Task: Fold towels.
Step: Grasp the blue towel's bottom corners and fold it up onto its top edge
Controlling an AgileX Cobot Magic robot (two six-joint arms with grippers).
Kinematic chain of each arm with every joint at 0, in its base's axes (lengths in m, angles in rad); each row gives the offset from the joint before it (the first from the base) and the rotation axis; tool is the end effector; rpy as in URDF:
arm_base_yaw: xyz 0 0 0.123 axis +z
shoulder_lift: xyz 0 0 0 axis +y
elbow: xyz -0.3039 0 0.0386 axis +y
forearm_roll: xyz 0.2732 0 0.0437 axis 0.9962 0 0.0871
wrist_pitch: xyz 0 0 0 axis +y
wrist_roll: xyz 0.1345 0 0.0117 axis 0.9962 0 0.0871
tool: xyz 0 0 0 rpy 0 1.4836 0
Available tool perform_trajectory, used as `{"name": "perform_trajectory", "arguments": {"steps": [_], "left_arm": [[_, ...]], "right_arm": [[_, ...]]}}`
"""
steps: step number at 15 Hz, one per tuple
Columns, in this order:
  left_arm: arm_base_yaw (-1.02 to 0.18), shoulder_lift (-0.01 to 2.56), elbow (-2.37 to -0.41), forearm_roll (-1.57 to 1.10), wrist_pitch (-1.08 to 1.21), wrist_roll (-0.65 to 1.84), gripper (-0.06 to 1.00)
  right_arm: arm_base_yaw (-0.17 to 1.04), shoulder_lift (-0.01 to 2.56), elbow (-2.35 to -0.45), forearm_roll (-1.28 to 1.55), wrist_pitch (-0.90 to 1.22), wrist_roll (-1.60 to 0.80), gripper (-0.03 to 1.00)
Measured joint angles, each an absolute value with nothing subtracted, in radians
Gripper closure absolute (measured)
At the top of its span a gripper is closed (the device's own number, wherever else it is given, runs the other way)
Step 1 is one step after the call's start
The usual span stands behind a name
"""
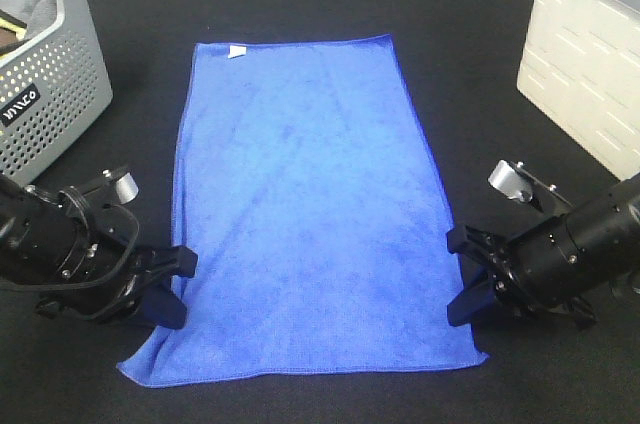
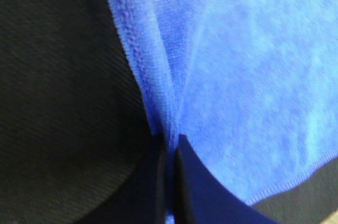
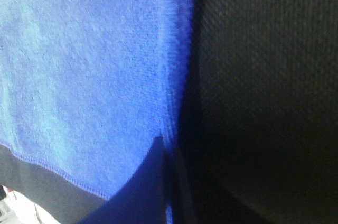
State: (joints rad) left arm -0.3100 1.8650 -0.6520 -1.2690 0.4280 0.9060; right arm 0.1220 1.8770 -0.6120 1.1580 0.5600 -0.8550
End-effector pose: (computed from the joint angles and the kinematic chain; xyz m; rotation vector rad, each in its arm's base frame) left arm 0.2689 -0.1424 0.0440 0.0572 2.8947 -0.7105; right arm 0.2595 0.0980 0.0371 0.1173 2.9839 0.8021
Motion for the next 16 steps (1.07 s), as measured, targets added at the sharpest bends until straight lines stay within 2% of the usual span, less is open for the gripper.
{"name": "perform_trajectory", "arguments": {"steps": [5,12,16], "left_arm": [[-0.312,1.791,-0.566,-1.162,0.494,0.822,0.94],[-0.312,1.629,-0.425,-1.113,0.589,0.821,0.94],[-0.312,1.618,-0.422,-1.112,0.583,0.821,0.94]], "right_arm": [[0.122,1.742,-0.550,1.124,0.617,-0.819,0.97],[0.122,1.544,-0.334,1.069,0.647,-0.715,0.97],[0.122,1.537,-0.348,1.059,0.648,-0.715,0.97]]}}
